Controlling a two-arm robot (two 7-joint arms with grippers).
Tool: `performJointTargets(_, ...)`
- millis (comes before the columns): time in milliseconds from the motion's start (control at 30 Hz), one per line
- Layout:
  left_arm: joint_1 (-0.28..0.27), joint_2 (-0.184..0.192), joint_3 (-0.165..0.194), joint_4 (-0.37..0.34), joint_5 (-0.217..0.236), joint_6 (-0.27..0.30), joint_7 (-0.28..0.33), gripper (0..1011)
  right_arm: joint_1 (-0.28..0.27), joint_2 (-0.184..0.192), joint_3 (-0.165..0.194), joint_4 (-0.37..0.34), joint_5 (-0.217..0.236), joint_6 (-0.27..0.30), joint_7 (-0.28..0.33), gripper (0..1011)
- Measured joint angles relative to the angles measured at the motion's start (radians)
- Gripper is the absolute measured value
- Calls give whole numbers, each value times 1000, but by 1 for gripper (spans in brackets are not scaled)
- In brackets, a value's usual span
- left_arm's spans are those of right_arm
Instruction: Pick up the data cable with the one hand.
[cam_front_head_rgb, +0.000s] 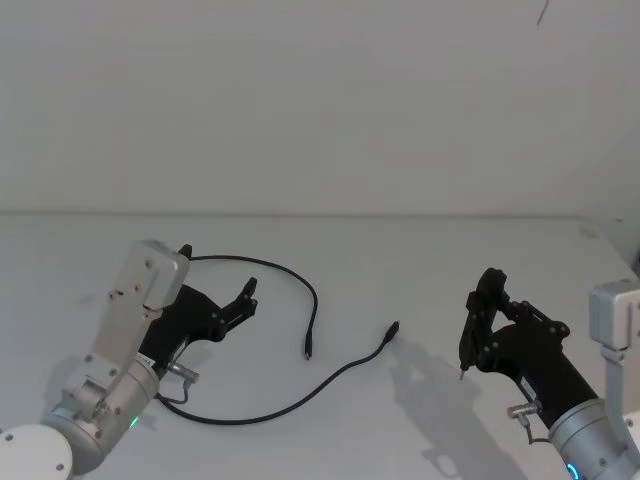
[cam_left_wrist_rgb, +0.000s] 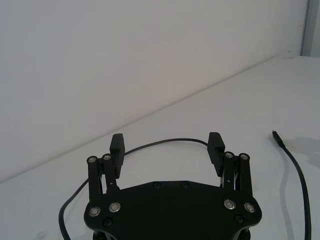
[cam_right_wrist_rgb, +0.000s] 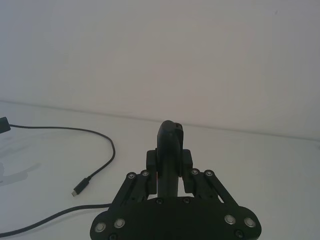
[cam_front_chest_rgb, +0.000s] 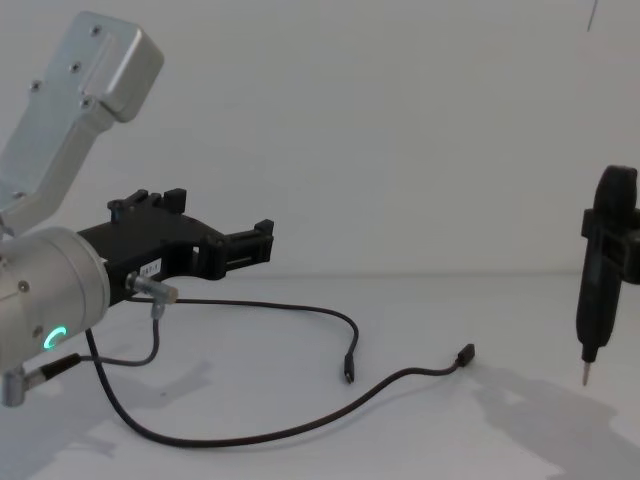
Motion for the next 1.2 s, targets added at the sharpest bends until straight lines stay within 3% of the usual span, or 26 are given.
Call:
performJointTargets(600,-2,-2,-1,-2,-7,2,-13,1001,0,0,0,0,0,0,0,279)
performJointTargets(933,-21,2,9,-14,-40,33,-88,1001,0,0,0,0,0,0,0,279)
performJointTargets(1200,-46,8,42,-20,-66,101,-179,1001,0,0,0,0,0,0,0,279)
